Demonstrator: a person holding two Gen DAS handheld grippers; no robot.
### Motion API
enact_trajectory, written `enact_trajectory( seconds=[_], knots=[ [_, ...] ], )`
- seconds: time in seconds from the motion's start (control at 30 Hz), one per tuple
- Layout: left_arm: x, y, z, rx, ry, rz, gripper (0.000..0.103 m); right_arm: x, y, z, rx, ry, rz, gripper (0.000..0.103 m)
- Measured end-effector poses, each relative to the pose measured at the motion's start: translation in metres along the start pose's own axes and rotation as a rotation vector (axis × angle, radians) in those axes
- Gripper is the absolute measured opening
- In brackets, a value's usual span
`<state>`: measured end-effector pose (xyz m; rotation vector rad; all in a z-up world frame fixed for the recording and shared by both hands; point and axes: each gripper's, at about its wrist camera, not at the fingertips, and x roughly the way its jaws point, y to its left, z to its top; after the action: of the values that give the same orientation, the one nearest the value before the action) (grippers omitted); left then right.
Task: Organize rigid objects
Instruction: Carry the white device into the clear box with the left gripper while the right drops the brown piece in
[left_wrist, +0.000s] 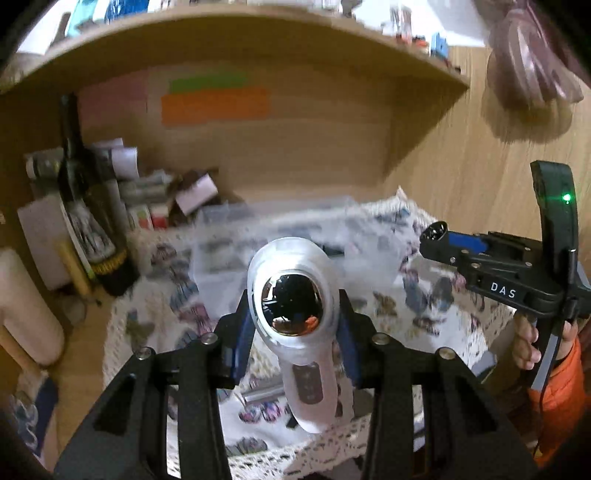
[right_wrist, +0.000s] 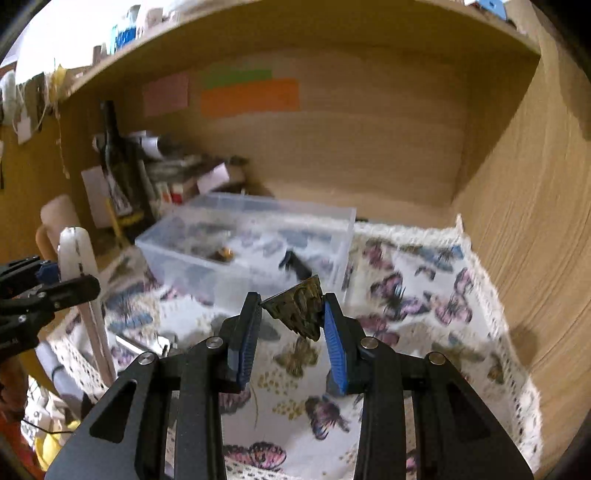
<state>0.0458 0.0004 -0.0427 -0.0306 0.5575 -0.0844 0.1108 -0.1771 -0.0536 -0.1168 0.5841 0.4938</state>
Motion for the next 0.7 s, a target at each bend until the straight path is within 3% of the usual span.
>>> enact_trajectory(
  seconds=[0.2, 0.47, 0.7],
  knots=[
    [-0.002, 0.008, 0.034, 0.010, -0.083, 0.047, 0.041, -0.005, -0.006, 0.022, 0.015, -0.068, -0.007, 0.031],
    [0.025, 0.025, 0.081, -0.008, -0.112, 0.092, 0.041, 0.005, -0.013, 0.046, 0.015, -0.103, -0.011, 0.031],
    [0.057, 0.032, 0.103, 0.005, -0.126, 0.148, 0.041, 0.028, -0.018, 0.062, 0.019, -0.093, -0.014, 0.031]
  ],
)
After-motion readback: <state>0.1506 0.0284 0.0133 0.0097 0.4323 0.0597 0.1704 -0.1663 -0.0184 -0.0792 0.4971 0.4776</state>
